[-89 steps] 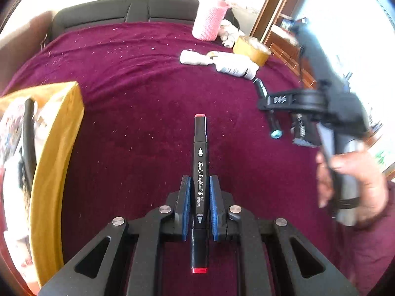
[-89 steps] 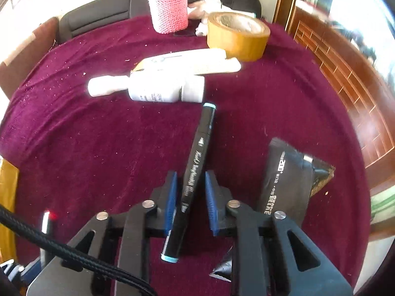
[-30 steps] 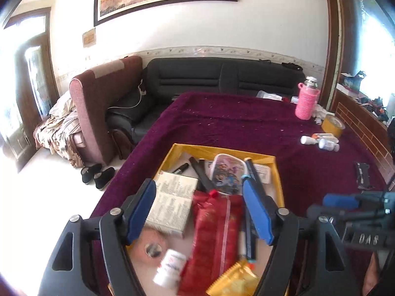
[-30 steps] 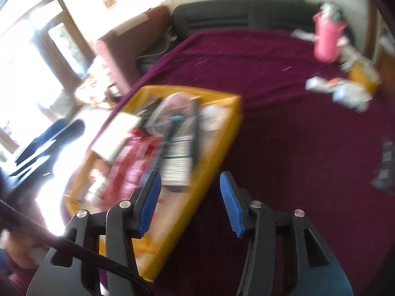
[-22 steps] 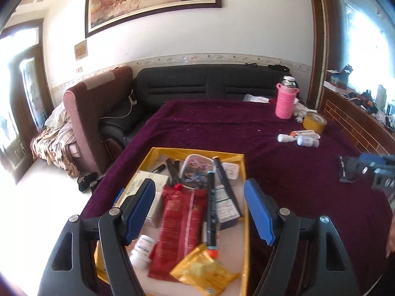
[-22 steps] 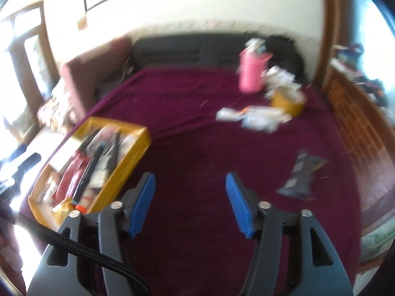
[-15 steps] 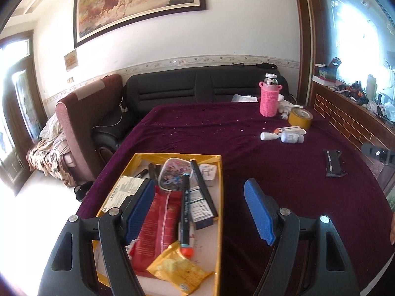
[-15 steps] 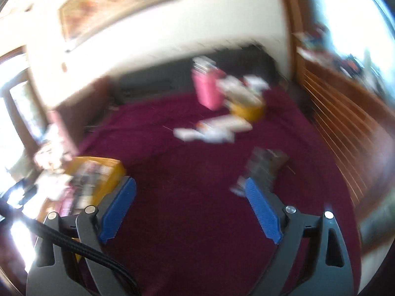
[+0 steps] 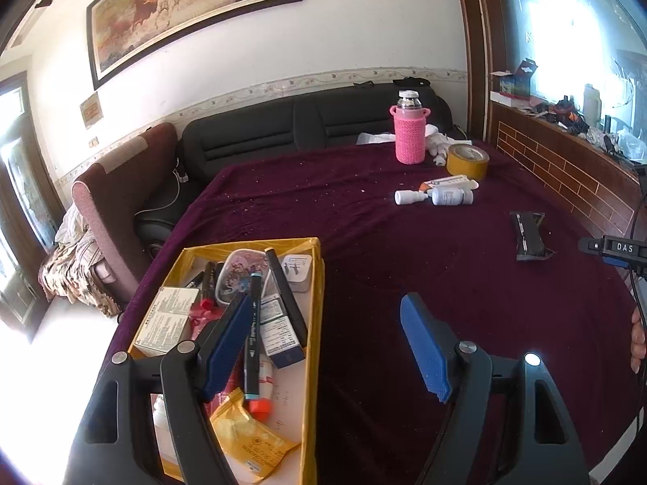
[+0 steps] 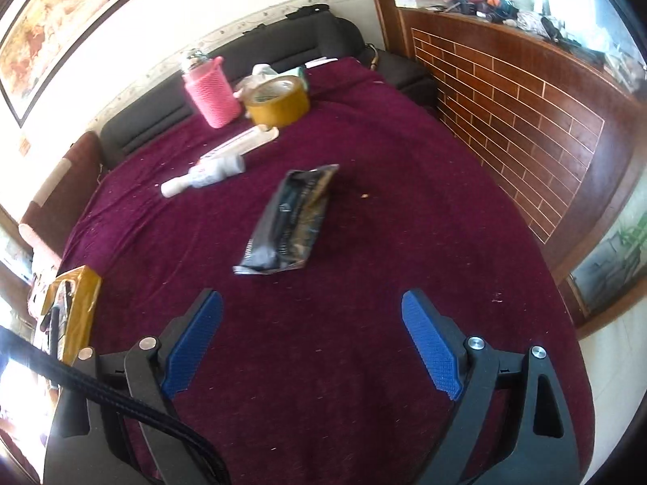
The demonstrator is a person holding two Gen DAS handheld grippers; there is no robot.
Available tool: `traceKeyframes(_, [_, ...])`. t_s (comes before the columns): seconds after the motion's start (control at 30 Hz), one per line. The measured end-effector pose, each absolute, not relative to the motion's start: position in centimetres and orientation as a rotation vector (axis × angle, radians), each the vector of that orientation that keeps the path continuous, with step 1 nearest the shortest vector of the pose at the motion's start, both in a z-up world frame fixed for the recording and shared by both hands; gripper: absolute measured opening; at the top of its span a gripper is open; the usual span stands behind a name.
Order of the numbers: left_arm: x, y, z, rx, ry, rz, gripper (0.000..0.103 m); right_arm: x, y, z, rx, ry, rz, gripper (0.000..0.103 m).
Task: Organize objects
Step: 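Grasp the black foil packet with the right gripper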
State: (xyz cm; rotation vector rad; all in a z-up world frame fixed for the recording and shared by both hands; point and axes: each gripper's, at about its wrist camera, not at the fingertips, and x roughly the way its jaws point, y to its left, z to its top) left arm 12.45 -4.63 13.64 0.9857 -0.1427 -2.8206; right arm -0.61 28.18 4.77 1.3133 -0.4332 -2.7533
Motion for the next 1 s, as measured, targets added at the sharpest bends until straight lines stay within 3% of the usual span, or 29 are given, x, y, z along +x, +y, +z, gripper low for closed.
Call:
traceKeyframes(0.53, [11.6, -2.7, 11.1, 1.156, -0.077, -2.862, 0.07, -10.7, 30.6, 3.2, 1.429, -0.593, -2.688, 0.091])
traceKeyframes(0.67, [11.9, -3.1, 11.2, 1.149, -0.042, -2.861, 0.07, -14.0, 27.8, 1.3, 1.528, -0.482, -2.673, 0.09])
traceKeyframes(0.77, [12.1, -3.5, 10.9, 1.144, -0.024, -2.857, 0.07, -14.1, 23.5, 0.6, 1.519, -0.332, -2.562, 0.071])
traceKeyframes(0.83, [11.8, -3.7, 10.5, 1.166, -0.004, -2.853, 0.07, -13.0, 20.0, 0.5, 1.493, -0.245, -2.445, 0.07])
traceKeyframes(1.0, [11.1, -4.0, 8.4, 1.244, 0.131, -2.882, 0.07, -9.5, 14.2, 1.0, 1.434, -0.276, -2.078, 0.07])
